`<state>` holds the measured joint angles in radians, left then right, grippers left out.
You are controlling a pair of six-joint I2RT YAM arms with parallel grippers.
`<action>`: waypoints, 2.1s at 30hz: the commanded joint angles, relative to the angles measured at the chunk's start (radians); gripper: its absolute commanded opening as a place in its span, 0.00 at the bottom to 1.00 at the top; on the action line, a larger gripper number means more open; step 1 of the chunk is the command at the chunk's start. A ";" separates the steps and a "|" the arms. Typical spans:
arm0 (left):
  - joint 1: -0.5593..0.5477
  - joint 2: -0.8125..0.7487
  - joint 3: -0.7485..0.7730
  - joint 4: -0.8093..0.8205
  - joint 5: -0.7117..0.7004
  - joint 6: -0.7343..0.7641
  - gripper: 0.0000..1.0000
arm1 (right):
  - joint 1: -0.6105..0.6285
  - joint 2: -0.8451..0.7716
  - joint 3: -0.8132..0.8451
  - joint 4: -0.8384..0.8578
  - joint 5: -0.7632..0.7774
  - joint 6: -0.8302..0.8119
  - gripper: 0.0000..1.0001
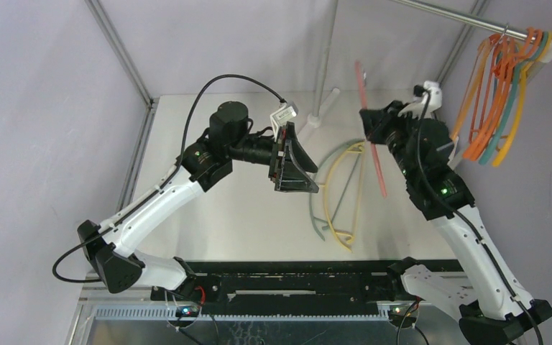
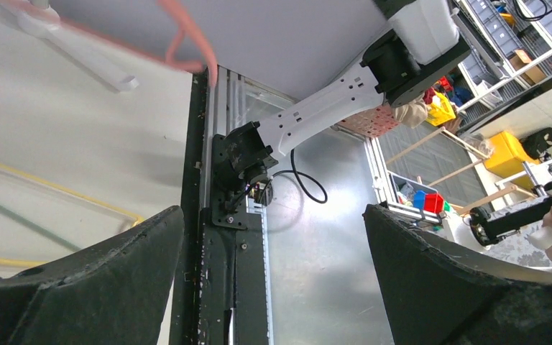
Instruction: Organize the hangers
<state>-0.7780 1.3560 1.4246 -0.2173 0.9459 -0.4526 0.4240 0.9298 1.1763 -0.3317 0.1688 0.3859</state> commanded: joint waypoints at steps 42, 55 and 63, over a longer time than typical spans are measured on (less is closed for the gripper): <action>0.040 0.018 -0.046 -0.039 -0.047 0.085 1.00 | -0.493 0.406 0.344 0.419 0.121 0.127 0.00; 0.056 0.054 -0.048 -0.039 -0.005 0.083 1.00 | -0.539 0.253 0.146 0.356 0.198 0.170 0.19; 0.056 0.055 -0.066 -0.023 0.011 0.086 1.00 | -0.538 0.174 0.170 0.266 0.148 0.117 1.00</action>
<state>-0.7296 1.4250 1.3537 -0.2947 0.9241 -0.3836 -0.1116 1.1595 1.3228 -0.0345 0.3569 0.5312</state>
